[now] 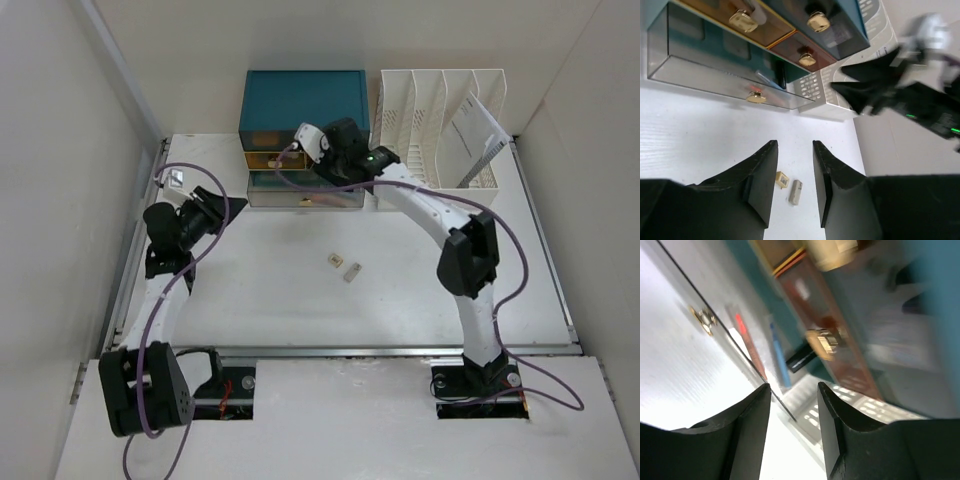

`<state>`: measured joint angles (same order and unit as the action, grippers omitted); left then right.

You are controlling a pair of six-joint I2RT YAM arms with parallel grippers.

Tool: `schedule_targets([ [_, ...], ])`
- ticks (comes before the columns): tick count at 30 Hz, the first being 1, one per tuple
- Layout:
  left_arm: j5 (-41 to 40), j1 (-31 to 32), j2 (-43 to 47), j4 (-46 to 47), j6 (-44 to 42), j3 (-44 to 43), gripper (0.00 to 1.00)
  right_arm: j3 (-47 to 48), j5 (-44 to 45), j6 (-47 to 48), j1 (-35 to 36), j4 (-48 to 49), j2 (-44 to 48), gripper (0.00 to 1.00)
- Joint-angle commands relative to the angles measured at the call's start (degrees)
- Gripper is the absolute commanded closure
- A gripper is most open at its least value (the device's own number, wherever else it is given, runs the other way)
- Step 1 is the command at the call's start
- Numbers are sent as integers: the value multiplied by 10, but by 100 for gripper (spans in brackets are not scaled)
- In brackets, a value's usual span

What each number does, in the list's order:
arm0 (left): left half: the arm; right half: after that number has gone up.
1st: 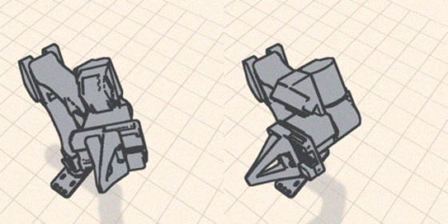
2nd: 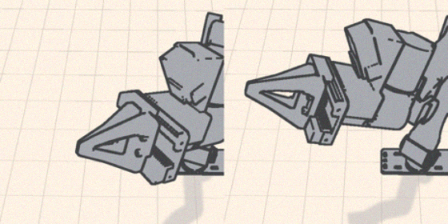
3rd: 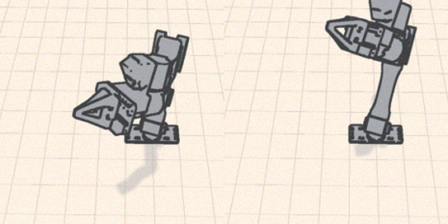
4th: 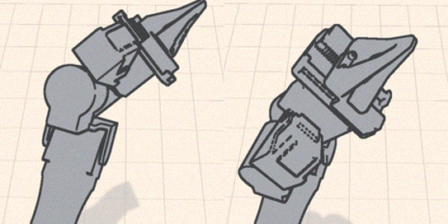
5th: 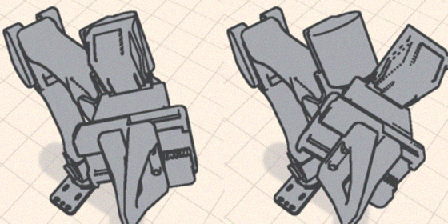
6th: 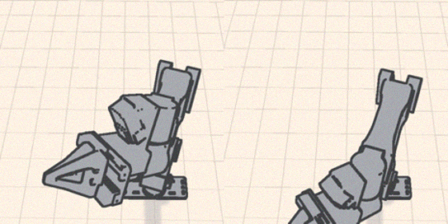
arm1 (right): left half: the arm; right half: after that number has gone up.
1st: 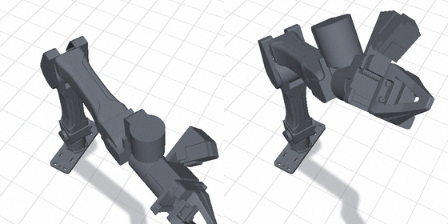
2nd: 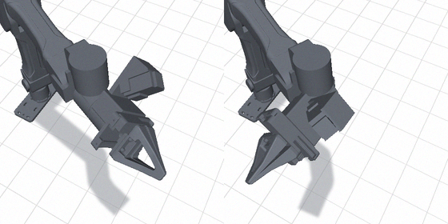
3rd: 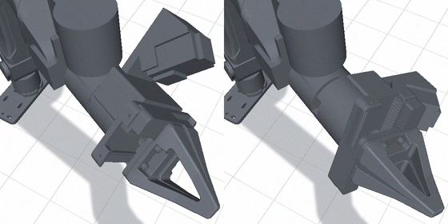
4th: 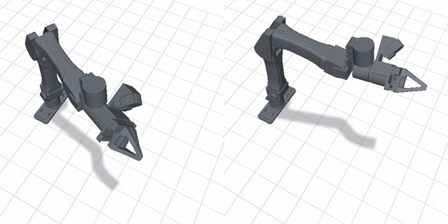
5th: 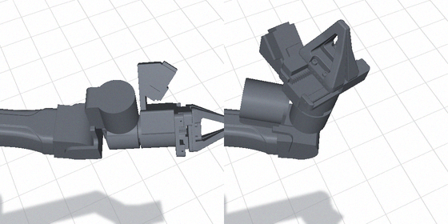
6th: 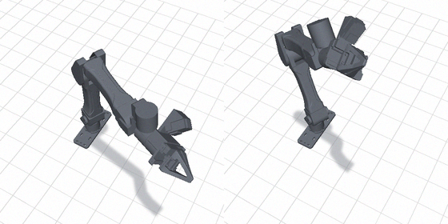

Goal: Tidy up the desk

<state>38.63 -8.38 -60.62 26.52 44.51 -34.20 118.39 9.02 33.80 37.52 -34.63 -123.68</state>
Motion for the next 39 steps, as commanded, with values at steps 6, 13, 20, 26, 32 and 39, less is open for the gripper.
schedule_targets([
  [6,-7,27,-71,78,47,-5,66,-84,-65,-74,-6,83,151,53],
  [13,-15,43,-185,124,77,-31,85,-174,-135,-124,-17,93,232,85],
  [20,-64,85,-276,124,82,-94,88,-226,-189,-145,-49,112,287,86],
  [26,-95,118,-362,124,82,-162,100,-252,-230,-150,-88,124,327,86],
  [32,-109,147,-419,124,82,-206,100,-263,-250,-155,-122,129,360,86],
  [39,-121,165,-436,109,76,-218,100,-268,-269,-155,-134,135,372,86],
])
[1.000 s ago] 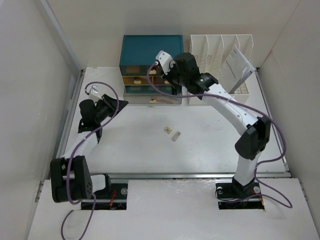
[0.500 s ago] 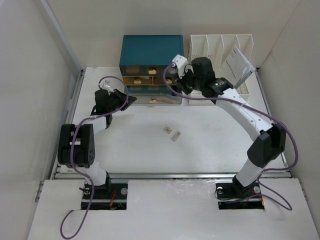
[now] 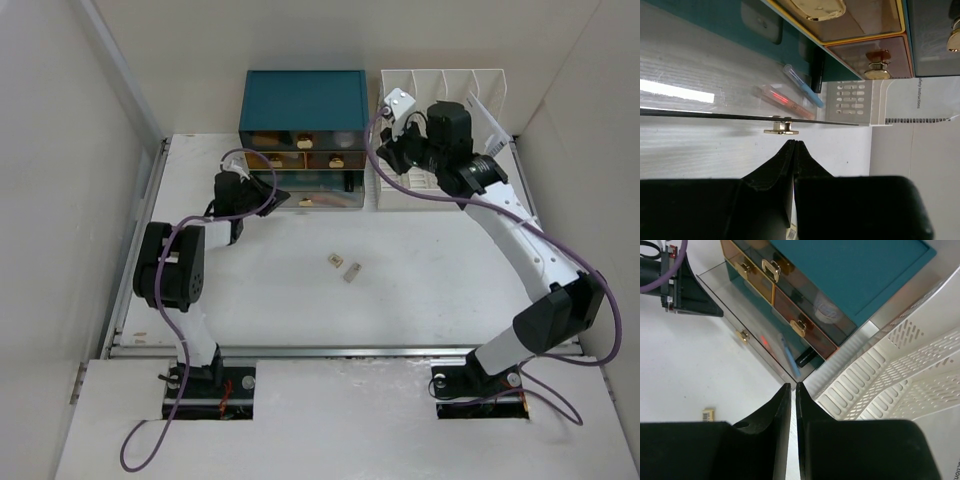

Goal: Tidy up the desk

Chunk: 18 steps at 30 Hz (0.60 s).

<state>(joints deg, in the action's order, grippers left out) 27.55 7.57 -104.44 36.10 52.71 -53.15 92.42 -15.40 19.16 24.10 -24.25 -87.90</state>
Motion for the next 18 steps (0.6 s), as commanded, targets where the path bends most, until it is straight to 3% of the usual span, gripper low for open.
schedule_targets([
  [1,-18,10,2,6,-6,-28,100,-8,-24,-9,0,31,14,86],
  [18,-112,26,-69,-13,-1,-71,100,-14,-45,-14,-16,31,14,86],
])
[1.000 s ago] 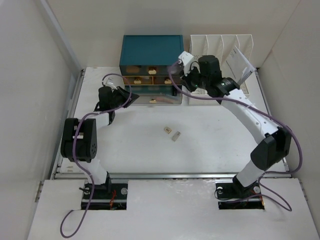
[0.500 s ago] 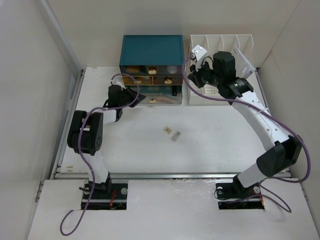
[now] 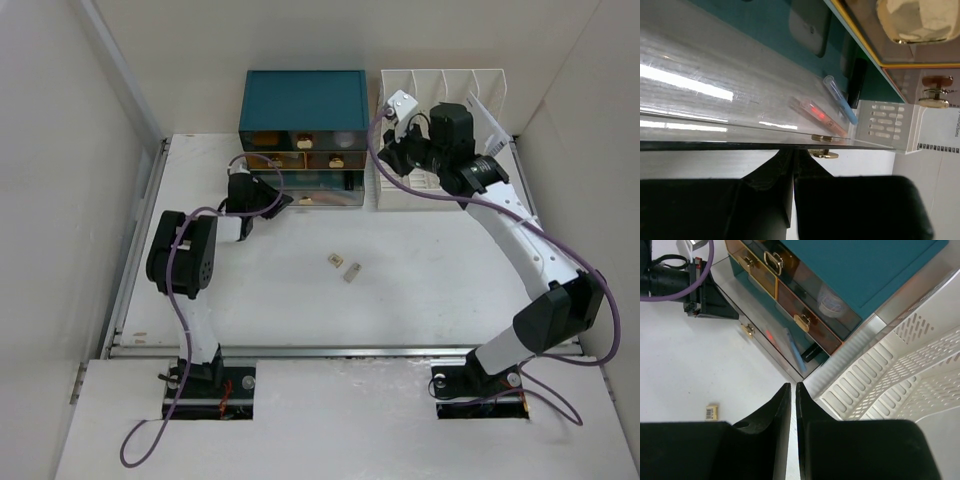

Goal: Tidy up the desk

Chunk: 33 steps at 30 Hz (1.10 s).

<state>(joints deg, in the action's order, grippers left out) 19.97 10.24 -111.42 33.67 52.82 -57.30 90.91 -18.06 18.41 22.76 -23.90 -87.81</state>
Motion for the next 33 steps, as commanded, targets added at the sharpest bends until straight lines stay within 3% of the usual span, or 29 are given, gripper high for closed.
schedule_targets([
  [1,-41,0,1,11,-2,-34,100,1,-19,-7,-3,27,13,86],
  [25,-170,28,-65,11,64,-95,100,-9,-36,-7,-18,27,13,86],
  [33,-182,28,-71,95,112,-56,100,-9,-36,-1,-18,27,8,86],
])
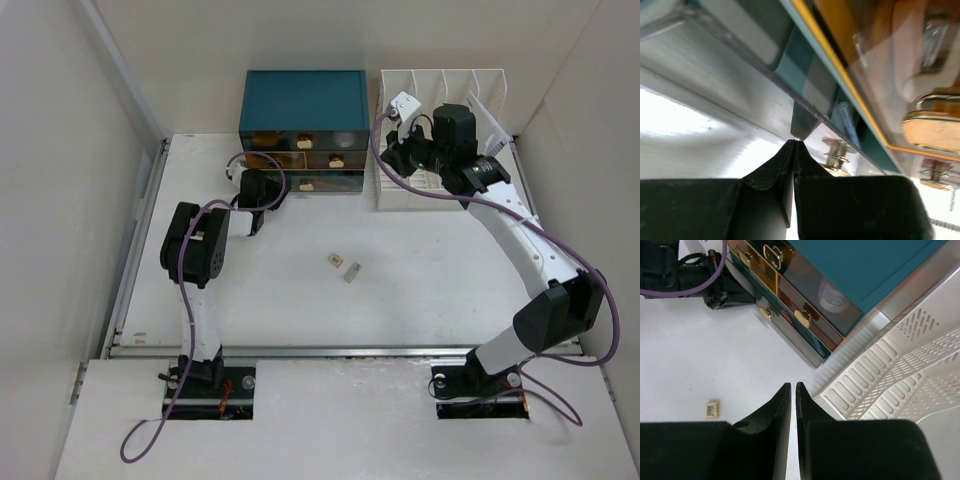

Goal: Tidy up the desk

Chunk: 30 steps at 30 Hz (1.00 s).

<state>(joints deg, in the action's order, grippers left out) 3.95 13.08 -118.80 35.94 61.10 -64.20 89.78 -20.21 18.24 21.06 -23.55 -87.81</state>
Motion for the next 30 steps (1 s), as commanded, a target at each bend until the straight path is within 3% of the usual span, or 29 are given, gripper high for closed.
schedule_targets([
  [1,-31,-1,3,80,36,13,100,2,-14,0,-1,24,8,86],
  [10,-67,5,-2,103,54,28,100,2,-14,0,-7,18,3,86],
  [30,-78,5,-37,114,67,-26,100,2,-19,6,-12,18,-3,86],
])
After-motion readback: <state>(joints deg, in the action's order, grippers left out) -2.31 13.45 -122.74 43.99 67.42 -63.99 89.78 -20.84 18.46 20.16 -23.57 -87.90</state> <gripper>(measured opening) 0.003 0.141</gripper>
